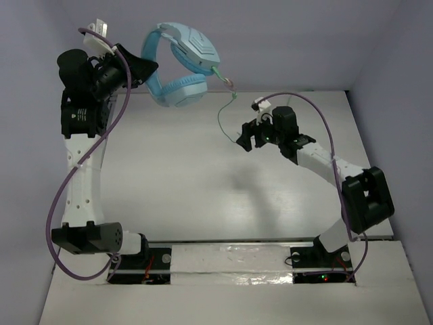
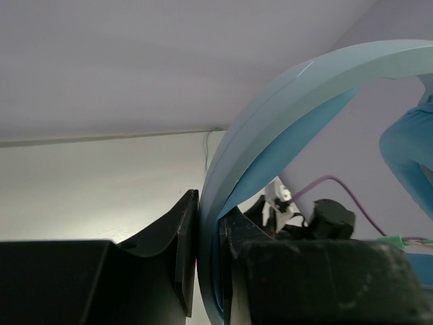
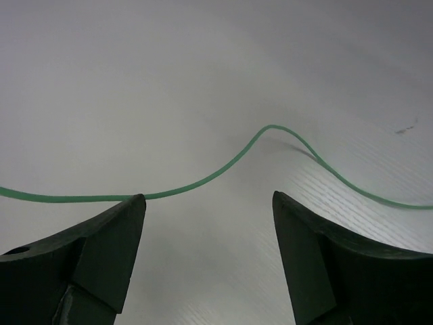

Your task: Wrap the headphones

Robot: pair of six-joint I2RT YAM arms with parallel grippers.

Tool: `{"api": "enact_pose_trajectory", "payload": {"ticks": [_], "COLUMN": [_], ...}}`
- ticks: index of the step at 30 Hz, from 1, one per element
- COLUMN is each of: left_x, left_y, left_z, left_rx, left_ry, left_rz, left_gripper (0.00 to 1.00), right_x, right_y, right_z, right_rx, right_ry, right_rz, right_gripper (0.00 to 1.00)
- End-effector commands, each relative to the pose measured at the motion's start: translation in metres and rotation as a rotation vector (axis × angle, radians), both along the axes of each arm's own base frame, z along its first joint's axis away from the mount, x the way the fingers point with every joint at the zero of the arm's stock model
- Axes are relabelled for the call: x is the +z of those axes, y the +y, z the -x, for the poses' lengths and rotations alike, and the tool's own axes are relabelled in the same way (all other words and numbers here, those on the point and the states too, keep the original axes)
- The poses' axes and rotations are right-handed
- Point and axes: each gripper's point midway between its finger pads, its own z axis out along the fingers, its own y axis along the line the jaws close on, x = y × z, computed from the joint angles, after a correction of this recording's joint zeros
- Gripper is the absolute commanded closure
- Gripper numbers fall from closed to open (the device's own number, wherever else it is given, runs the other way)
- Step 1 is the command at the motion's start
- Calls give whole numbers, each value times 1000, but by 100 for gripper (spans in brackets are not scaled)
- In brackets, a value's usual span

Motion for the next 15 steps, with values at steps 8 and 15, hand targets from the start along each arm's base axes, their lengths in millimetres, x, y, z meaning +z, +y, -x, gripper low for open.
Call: {"api": "enact_pose_trajectory", "payload": {"ticks": [8,15], "left_x": [62,59], "left_y": [-1,2], "left_z": [15,-8], "left_rx": [1,22], "left_ry": [-153,-122], "left_rz": [33,40], "left_gripper": [100,100], "right_x": [60,73], "right_y": [3,-33], "right_z": [-19,4], "right_rx": [-109,-274], "right_ry": [-203,-250], "right_rz": [-190,-277], "right_gripper": [76,45]}}
